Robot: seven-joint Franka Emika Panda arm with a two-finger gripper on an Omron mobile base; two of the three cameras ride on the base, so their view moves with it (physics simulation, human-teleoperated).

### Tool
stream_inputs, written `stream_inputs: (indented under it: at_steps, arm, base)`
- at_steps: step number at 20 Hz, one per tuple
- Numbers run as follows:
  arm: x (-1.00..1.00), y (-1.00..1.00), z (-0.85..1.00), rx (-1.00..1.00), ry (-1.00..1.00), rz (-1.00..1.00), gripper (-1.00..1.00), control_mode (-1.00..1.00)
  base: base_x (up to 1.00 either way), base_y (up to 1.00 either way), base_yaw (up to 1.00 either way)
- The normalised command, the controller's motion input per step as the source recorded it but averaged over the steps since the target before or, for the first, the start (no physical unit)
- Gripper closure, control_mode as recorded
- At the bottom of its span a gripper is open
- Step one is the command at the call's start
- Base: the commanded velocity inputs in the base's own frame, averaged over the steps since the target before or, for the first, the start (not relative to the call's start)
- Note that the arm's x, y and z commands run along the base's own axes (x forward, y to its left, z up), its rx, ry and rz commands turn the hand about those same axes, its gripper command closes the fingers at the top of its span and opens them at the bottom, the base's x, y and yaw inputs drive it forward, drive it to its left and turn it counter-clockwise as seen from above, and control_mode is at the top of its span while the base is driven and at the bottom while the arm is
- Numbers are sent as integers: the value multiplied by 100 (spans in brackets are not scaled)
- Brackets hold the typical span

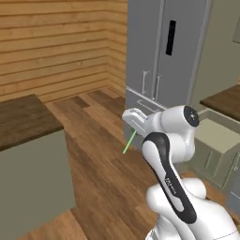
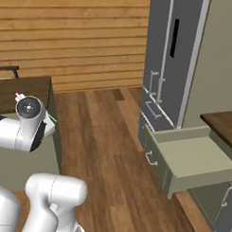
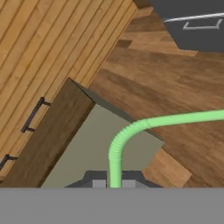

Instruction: Take a straw from the drawer in front and place it inside the glass cup on the dining counter.

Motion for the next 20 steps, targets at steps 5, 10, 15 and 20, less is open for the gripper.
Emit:
stream_inputs:
  at_steps: [5, 10, 15, 20]
  arm:
    - [0, 0, 0, 0, 0, 0, 100, 100]
    - [0, 0, 0, 0, 0, 0, 100, 100]
    - [0, 0, 0, 0, 0, 0, 100, 100]
    - [0, 0, 0, 0, 0, 0, 100, 100]
  base:
    - [84, 68, 0]
    - [91, 22, 0]
    - [86, -10, 1]
    - [70, -40, 10]
